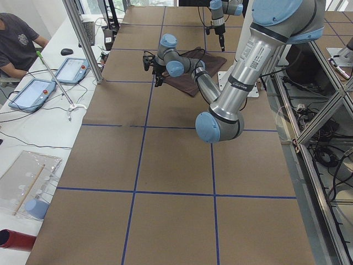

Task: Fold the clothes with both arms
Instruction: 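Grasp the shirt edge with the right gripper and drag it, rotating the shirt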

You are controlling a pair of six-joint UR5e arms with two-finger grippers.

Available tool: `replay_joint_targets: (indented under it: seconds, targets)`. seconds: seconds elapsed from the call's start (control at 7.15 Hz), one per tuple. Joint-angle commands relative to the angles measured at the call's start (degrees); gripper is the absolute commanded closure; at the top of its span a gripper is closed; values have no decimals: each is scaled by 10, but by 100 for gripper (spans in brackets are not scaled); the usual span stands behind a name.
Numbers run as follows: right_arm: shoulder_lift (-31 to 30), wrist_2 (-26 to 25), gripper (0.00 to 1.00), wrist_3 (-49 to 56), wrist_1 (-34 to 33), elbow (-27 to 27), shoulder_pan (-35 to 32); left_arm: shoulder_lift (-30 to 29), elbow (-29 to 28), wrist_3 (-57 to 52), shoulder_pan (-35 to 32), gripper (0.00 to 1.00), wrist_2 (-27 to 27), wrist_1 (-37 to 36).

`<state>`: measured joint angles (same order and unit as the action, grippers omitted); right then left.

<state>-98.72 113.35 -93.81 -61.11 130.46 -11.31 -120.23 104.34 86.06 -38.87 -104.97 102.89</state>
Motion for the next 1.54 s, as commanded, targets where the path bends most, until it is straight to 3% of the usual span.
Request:
replay_joint_targets:
  seconds: [0.0, 0.28, 1.12, 1.4]
  targets:
    - [67, 1, 0, 3, 0, -4, -111, 23, 31, 161, 121, 1, 11, 0]
    - [105, -2, 0, 4, -1, -21, -167, 25, 18, 268, 246, 10, 91, -15]
    - [119, -4, 0, 5, -3, -35, -181, 23, 0, 280, 246, 26, 131, -58]
    - [119, -4, 0, 5, -3, -40, -181, 21, -4, 281, 246, 44, 139, -58]
